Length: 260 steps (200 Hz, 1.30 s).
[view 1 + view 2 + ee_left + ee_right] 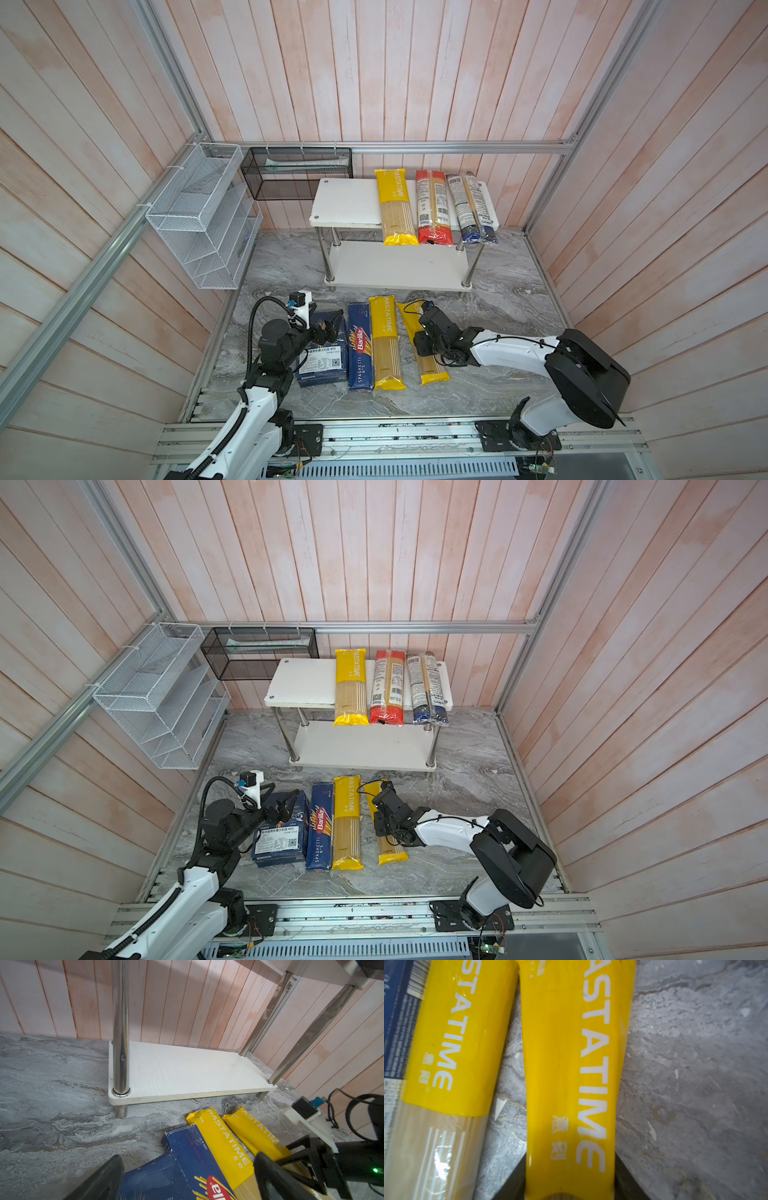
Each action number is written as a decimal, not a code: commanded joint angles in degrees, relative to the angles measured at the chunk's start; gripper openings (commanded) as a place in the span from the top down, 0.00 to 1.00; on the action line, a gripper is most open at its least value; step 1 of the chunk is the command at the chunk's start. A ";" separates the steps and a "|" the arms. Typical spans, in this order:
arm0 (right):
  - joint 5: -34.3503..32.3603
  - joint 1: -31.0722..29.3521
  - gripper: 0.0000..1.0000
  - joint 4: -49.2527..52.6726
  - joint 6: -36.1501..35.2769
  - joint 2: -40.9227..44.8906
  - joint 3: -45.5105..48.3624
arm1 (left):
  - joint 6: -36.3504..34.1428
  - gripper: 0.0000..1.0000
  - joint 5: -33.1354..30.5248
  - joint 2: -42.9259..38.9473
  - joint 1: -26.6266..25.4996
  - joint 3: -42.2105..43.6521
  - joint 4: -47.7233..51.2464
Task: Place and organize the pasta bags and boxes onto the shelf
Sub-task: 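Close the right gripper on the yellow pack's near end, then lift the yellow pack upright with the right gripper toward the shelf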
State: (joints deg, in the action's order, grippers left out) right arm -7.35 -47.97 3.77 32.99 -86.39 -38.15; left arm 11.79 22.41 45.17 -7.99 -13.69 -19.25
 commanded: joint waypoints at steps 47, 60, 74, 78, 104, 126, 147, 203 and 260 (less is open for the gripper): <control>1.81 0.36 0.59 1.95 -0.56 2.37 1.76 | -0.27 0.00 -0.23 -0.08 0.25 -0.62 -0.35; 2.21 0.36 0.63 1.40 -0.54 2.87 1.93 | -0.22 0.00 -0.30 -0.37 0.23 -0.46 -0.35; 2.60 0.38 0.65 0.80 -0.61 3.90 2.11 | -0.28 0.00 -0.41 -0.52 0.24 -0.35 -0.35; 2.76 0.40 0.66 0.72 -0.71 4.21 2.09 | -0.27 0.00 -0.42 -0.59 0.25 -0.32 -0.35; 3.78 0.34 0.68 -0.12 -1.26 6.69 2.12 | -0.28 0.00 -0.44 -0.41 0.25 -0.45 -0.35; 5.12 0.37 0.72 -0.33 -2.03 9.45 2.12 | -0.23 0.00 -0.43 -0.22 0.26 -0.55 -0.35; 5.83 0.39 0.73 -1.47 -1.93 12.45 2.56 | -0.27 0.00 -0.48 -0.15 0.20 -0.55 -0.35; 7.77 0.84 0.77 -4.88 -1.57 16.95 2.26 | -0.15 0.00 -0.56 -0.23 0.25 -0.59 -0.27; 11.45 0.72 0.78 -5.37 -3.37 17.41 -2.75 | -0.15 0.00 -0.65 -0.22 0.25 -0.62 -0.33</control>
State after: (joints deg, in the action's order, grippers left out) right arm 1.63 -47.46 4.58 31.00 -71.02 -35.64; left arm 11.81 22.04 45.21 -7.97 -13.69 -19.25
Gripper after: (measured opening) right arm 0.297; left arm 0.998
